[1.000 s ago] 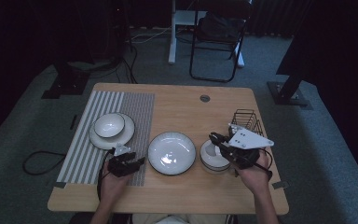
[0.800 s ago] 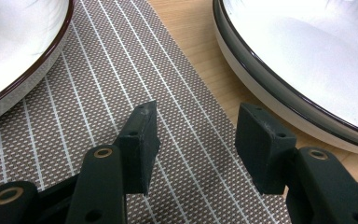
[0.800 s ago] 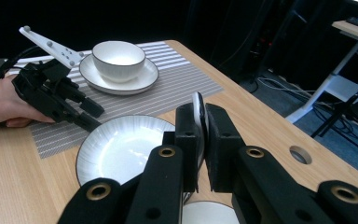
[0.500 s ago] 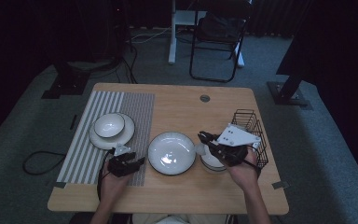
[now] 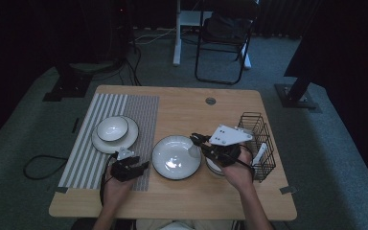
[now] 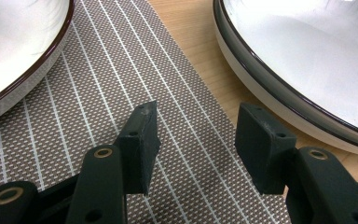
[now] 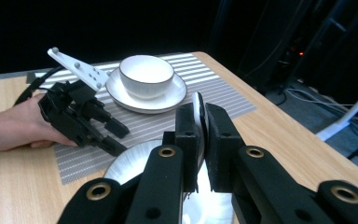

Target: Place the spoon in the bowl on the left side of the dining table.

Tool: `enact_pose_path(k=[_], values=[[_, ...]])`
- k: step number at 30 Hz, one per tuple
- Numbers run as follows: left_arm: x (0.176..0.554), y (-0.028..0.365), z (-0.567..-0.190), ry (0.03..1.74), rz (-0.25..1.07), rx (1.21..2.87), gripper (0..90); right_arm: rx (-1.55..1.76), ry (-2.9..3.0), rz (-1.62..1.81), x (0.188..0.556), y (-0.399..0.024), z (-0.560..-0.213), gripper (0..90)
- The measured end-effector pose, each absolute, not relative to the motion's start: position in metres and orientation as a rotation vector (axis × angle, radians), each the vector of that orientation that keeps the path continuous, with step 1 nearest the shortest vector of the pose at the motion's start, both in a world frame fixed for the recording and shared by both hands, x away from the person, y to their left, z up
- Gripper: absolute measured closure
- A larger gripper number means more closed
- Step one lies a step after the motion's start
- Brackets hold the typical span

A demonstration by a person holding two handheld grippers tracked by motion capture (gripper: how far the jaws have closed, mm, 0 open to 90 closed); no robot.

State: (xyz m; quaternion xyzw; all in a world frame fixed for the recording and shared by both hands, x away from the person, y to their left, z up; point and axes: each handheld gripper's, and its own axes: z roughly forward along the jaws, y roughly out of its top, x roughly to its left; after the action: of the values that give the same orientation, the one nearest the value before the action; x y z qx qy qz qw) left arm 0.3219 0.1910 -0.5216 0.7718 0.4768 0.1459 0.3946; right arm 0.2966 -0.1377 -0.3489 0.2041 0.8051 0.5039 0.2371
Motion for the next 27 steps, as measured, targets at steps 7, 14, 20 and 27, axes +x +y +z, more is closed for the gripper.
enact_pose_path(k=[7, 14, 20, 27], values=[[0.322, 0.191, -0.522, 1.210, 0.371, 1.956, 50.1, 0.548, 2.231, 1.401, 0.306, -0.125, -0.351, 84.5], [0.322, 0.191, -0.522, 1.209, 0.373, 1.958, 50.0, 0.543, 2.261, 1.431, 0.316, -0.109, -0.351, 84.6], [0.322, 0.191, -0.522, 1.208, 0.373, 1.960, 50.0, 0.537, 2.284, 1.435, 0.325, -0.097, -0.353, 84.5], [0.322, 0.190, -0.522, 1.209, 0.379, 1.959, 49.9, 0.535, 2.300, 1.447, 0.335, -0.087, -0.353, 84.6]])
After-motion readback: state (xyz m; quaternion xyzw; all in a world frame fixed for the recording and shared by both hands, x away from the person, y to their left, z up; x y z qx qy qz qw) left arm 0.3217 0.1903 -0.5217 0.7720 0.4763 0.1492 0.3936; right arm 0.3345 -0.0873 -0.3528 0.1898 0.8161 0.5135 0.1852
